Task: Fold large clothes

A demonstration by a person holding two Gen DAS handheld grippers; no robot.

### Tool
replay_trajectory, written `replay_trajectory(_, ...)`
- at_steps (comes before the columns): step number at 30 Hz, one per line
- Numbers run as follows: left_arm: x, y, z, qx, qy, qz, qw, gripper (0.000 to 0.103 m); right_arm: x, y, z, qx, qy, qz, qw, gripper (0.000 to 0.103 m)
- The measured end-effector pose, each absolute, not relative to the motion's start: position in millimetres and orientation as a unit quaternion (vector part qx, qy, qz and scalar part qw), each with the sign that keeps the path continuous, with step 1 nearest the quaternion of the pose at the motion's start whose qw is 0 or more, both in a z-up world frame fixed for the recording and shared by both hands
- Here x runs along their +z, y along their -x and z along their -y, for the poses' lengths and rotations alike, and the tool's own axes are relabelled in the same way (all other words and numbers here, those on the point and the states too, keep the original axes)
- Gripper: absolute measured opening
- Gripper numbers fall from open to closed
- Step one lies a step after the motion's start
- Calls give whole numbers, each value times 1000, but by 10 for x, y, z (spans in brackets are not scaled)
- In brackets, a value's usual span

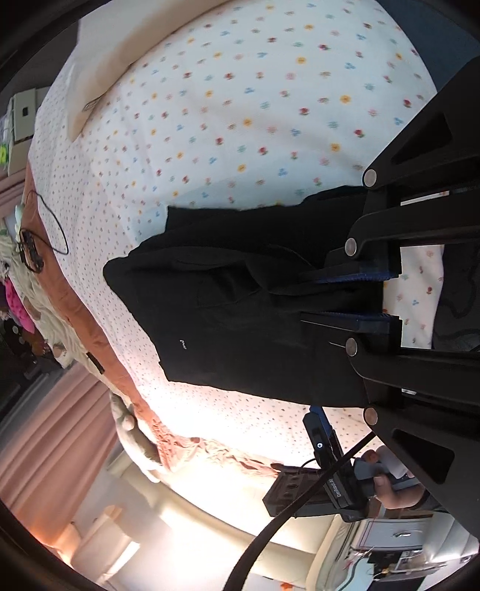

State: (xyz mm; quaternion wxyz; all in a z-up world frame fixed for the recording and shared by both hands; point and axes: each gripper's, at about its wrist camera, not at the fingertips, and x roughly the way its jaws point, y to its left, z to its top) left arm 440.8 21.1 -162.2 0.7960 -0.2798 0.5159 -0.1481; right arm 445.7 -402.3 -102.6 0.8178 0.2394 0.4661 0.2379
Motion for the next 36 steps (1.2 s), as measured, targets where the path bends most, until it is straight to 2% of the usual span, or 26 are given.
replay_trajectory(8,-1745,-4336,-178,-152,273,-531,788,83,-1527,-4265,4234,217,-294,-476,800,8)
replay_trajectory(14,-1845,-4323,-145,-157,276,-542,778,75,-1744,-4199,4260,196,-298,-487,797,8)
replay_trajectory(18,-1884,-4299,-116,-163,280,-546,773,66,-1714,-4156,4273,186,-291,-490,800,8)
replay_trajectory(24,-1956,-4291,-173,-162,300,-545,766,60,-1348,-4091,4247,188,-249,-483,818,8)
replay_trajectory(28,-1950,-4284,-154,-160,298,-547,765,58,-1349,-4101,4192,182,-211,-494,824,8)
replay_trajectory(34,-1922,-4284,-141,-170,294,-552,761,58,-1495,-4169,4250,174,-232,-511,809,8)
replay_trajectory(35,-1923,-4305,-164,-173,300,-554,757,58,-1452,-4159,4252,173,-226,-510,812,9)
replay_trajectory(36,-1928,-4336,-196,-173,305,-552,756,58,-1410,-4157,4262,175,-226,-510,811,14)
